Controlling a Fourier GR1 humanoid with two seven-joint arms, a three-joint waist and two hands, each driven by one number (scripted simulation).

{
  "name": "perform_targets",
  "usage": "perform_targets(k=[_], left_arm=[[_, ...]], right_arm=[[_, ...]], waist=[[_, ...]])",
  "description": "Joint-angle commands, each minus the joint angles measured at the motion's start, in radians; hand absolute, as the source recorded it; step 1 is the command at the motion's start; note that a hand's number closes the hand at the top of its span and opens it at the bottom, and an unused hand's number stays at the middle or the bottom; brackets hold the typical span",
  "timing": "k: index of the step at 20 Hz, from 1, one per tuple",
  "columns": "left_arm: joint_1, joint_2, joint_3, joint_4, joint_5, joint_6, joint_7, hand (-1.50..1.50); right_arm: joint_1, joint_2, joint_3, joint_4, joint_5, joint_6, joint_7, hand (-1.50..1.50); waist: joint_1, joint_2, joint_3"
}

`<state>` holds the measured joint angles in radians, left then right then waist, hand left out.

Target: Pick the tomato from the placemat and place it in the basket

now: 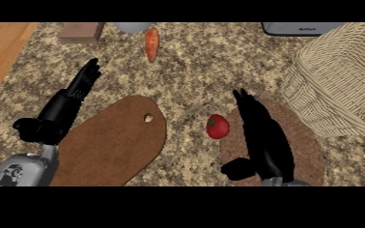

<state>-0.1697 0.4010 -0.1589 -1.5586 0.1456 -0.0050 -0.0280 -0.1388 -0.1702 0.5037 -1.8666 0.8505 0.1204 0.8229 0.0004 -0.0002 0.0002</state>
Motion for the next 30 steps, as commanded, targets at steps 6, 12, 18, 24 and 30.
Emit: perform_targets(k=[6,12,18,24,30], left_arm=[[0.023,-0.076,0.047,-0.021,-0.07,-0.054,0.011,0.0],[0.001,-0.092,0.096,-0.029,-0.096,-0.083,0.047,0.0],[0.063,-0.11,0.122,-0.074,-0.118,-0.114,0.027,0.0],[0.079,-0.142,0.122,-0.032,-0.146,-0.143,-0.032,0.0],[0.009,-0.146,0.171,0.031,-0.165,-0.159,-0.018,0.0]], right_arm=[[0.015,0.062,-0.04,0.042,0.044,-0.016,-0.109,-1.5],[-0.019,0.126,-0.061,0.142,0.06,-0.041,-0.174,-1.5],[0.015,0.125,-0.06,0.096,0.122,0.009,-0.122,-1.5],[-0.047,0.169,-0.008,0.254,0.161,-0.031,-0.081,-1.5],[-0.014,0.156,-0.057,0.352,0.165,-0.071,-0.214,-1.5]], waist=[[0.0,0.0,0.0],[0.002,0.0,0.0],[0.002,-0.001,0.0],[0.004,0.0,0.0],[0.0,0.001,0.0]])
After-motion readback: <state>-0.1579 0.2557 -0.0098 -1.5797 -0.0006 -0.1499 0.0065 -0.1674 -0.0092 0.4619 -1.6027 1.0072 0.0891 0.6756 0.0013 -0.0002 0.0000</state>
